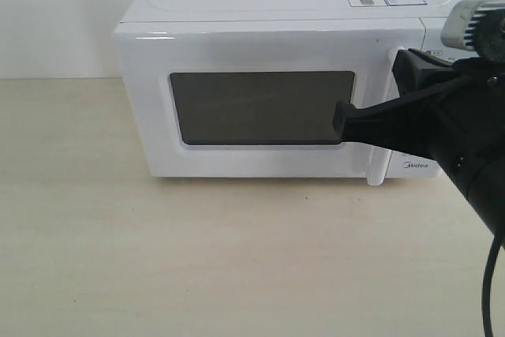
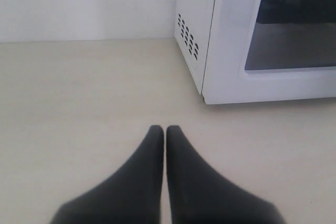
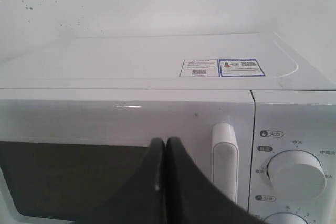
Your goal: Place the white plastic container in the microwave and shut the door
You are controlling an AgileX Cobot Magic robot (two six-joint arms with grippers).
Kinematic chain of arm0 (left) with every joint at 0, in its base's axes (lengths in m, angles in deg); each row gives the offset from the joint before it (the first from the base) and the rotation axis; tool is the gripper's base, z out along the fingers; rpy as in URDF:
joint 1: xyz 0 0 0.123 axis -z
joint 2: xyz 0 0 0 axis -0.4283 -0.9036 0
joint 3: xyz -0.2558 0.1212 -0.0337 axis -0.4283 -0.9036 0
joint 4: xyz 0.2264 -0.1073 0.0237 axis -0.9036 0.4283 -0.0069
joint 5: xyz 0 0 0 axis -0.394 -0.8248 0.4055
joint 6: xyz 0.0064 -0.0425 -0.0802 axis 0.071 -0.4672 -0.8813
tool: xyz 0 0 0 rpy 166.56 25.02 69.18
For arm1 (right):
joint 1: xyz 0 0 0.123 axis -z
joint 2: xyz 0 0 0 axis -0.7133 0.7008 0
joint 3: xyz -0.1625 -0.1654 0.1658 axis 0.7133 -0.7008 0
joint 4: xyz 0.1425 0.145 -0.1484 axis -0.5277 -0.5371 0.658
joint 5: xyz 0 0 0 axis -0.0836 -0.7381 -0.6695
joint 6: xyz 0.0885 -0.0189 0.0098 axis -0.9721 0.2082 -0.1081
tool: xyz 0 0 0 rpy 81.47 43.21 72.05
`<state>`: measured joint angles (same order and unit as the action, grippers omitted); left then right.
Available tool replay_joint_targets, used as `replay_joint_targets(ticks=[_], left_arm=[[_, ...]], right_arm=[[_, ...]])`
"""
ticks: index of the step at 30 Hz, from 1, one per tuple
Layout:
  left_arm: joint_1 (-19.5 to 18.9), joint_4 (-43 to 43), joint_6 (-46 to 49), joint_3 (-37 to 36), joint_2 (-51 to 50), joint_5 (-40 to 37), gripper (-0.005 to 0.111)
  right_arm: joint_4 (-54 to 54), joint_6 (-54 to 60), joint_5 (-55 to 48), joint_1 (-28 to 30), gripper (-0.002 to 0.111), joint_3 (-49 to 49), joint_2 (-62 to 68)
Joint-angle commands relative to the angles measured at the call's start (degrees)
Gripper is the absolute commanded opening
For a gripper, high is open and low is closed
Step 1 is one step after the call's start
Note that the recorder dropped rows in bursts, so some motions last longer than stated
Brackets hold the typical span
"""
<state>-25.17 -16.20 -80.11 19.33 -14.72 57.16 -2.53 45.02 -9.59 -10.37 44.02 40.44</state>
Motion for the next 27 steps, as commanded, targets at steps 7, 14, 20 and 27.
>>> replay_joint_targets(ticks=[7,14,20,27], left_arm=[[0.4,-0.2,-0.5,-0.2,0.1,0.3,0.004],[0.4,-0.2,-0.5,-0.2,0.1,0.3,0.004],[0.4,-0.2,-0.5,-0.2,0.1,0.3,0.004],[0.4,-0.2,-0.5,-0.2,0.1,0.3,0.004]], right_arm=[[-2.3,4.1,-2.9,0.9,0.000,-0.3,-13.5],[-16.8,11.9,-33.8,24.8,0.000,-3.4,-42.7],[-16.5,14.0,-46.9,39.7,0.000,-9.7,-62.3],[-16.4,14.6,-50.1,45.5,0.000,-11.7,-68.2]])
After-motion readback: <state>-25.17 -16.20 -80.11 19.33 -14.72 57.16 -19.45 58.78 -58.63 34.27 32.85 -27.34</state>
